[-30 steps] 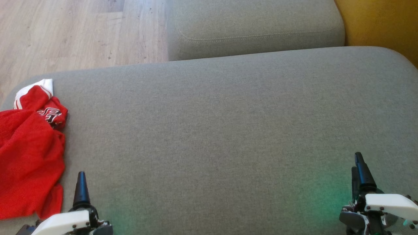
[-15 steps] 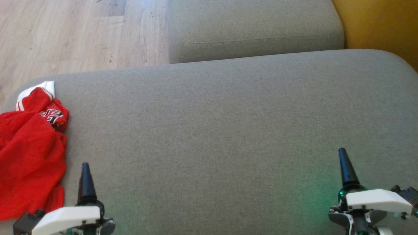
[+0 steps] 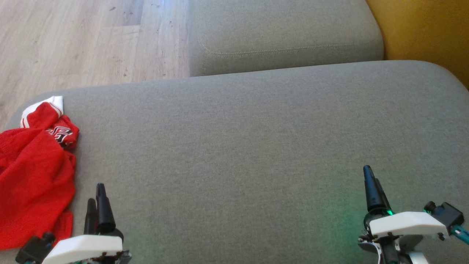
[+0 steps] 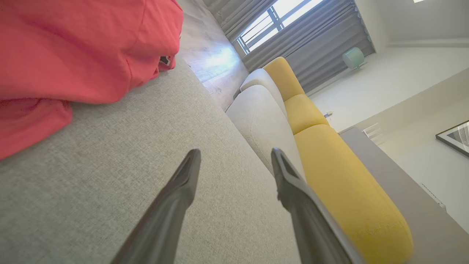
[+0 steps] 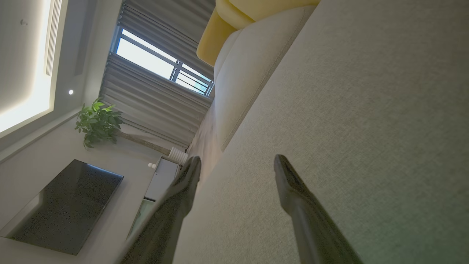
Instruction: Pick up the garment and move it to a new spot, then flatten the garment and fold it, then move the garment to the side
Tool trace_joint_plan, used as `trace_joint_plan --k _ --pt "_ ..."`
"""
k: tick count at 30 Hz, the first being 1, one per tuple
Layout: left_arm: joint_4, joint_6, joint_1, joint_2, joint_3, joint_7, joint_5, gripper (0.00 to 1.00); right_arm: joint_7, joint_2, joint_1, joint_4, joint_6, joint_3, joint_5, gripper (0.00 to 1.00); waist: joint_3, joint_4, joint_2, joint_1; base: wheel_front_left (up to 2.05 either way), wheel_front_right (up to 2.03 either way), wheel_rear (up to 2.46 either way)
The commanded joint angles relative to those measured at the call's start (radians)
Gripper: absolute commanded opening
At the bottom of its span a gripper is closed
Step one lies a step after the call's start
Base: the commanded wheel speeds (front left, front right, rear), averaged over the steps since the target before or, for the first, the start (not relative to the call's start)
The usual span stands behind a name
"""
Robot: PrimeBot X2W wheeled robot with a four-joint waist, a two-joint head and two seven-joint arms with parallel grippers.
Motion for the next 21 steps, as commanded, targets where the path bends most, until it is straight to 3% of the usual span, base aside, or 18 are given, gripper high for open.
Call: trace_joint_plan --k 1,21 --pt "-0.047 0.004 -0.018 0.006 0.008 -0.013 0.042 1.0 -0.015 -0.005 -0.043 -0.042 0.0 0.022 -0.041 1.0 -0.002 0.0 0.0 0.0 0.0 0.0 0.0" --pt "-0.093 0.006 0.009 0.011 -0.013 -0.068 0.301 1.0 -0.071 -0.007 -0.042 -0.058 0.0 0.101 -0.266 1.0 -0.012 0.005 0.0 0.0 0.0 0.0 0.0"
